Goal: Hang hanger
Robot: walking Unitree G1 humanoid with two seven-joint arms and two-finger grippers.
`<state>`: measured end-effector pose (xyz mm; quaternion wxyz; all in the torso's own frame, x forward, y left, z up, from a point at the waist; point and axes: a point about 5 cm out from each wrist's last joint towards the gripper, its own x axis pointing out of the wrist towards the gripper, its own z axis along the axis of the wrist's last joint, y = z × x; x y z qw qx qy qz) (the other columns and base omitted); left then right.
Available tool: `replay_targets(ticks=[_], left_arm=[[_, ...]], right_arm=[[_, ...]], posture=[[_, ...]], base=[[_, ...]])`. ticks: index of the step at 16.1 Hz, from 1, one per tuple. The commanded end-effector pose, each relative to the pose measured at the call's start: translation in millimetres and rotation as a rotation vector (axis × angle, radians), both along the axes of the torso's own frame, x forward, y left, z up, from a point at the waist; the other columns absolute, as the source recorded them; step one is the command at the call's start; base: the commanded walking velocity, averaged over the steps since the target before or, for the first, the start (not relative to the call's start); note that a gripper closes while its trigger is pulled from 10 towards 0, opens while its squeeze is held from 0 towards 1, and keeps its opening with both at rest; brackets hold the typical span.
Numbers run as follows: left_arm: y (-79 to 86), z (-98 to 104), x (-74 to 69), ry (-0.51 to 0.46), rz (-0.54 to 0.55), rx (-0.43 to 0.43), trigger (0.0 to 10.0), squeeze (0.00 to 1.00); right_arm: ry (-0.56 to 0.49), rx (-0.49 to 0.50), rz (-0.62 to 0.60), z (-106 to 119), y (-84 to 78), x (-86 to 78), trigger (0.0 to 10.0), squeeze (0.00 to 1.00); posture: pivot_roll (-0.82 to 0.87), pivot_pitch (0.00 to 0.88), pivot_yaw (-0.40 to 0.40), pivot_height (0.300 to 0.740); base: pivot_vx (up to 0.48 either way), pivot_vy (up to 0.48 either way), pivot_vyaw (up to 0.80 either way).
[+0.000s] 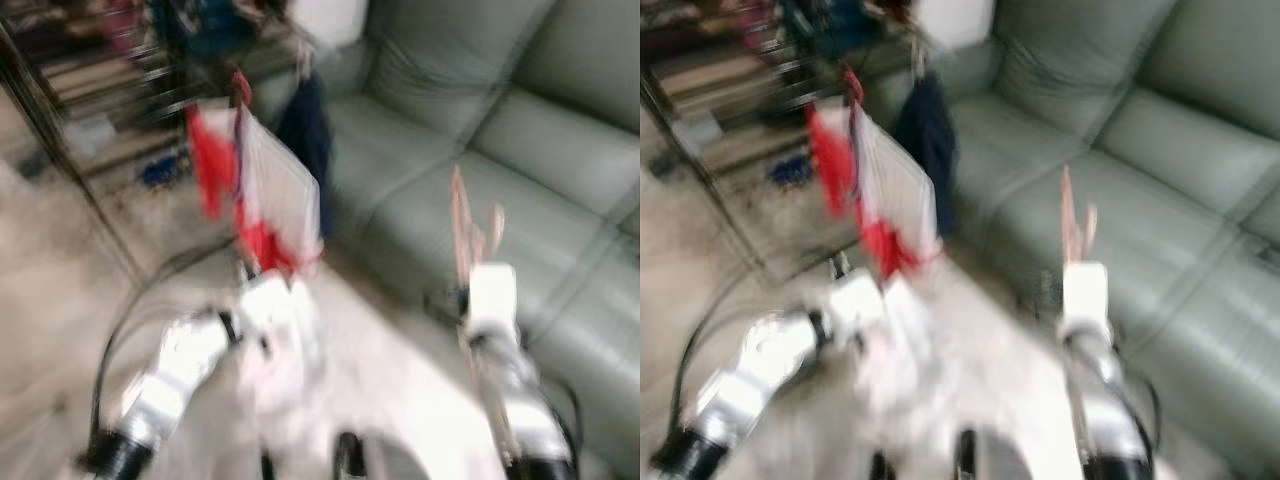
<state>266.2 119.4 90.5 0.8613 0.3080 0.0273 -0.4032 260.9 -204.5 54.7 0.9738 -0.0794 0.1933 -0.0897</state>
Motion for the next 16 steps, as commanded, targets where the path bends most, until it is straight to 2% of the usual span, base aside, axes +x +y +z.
replay_targets(ticks=[1,5,8,12,14,15,16], left_arm=[[-1.8,14.3,3.0,-0.055,-0.016,-0.044,10.0,0.0],[-2.3,15.2,3.6,-0.04,-0.022,-0.062,10.0,0.0],[-4.0,18.9,2.1,-0.029,-0.036,-0.114,10.0,0.0],[-5.9,16.5,-0.2,-0.024,-0.035,-0.12,10.0,0.0],[-5.0,17.3,3.2,-0.081,0.007,-0.123,10.0,0.0],[-1.5,20.9,9.7,-0.164,0.069,-0.105,10.0,0.0],[10.6,31.6,29.7,-0.312,0.257,-0.067,10.0,0.0]], right_arm=[[-0.021,-0.004,-0.002,5.3,-0.9,4.4,10.0,0.0],[-0.013,-0.011,-0.011,5.5,-2.3,5.4,10.0,0.0],[-0.016,-0.016,0.004,7.7,0.6,8.4,10.0,0.0],[-0.015,-0.018,0.036,6.9,4.0,9.3,10.0,0.0],[-0.014,-0.004,0.069,6.3,7.9,9.1,10.0,0.0],[-0.012,0.0,0.097,6.8,10.3,8.6,10.0,0.0],[-0.005,-0.017,0.154,7.2,12.4,8.2,10.0,0.0]], posture=[[0.0,0.045,-0.033,0.74],[0.0,0.05,-0.033,0.74],[0.01,0.059,-0.03,0.74],[0.01,0.046,-0.023,0.74],[0.01,0.04,-0.02,0.74],[0.01,0.032,-0.019,0.74],[0.01,0.026,-0.02,0.74]], base=[[0.0,0.0,0.0],[0.0,0.0,0.0],[0.0,0.0,-0.73],[0.0,0.0,0.0],[0.0,0.0,0.0],[0.0,0.0,0.0],[0.0,0.0,0.0]])
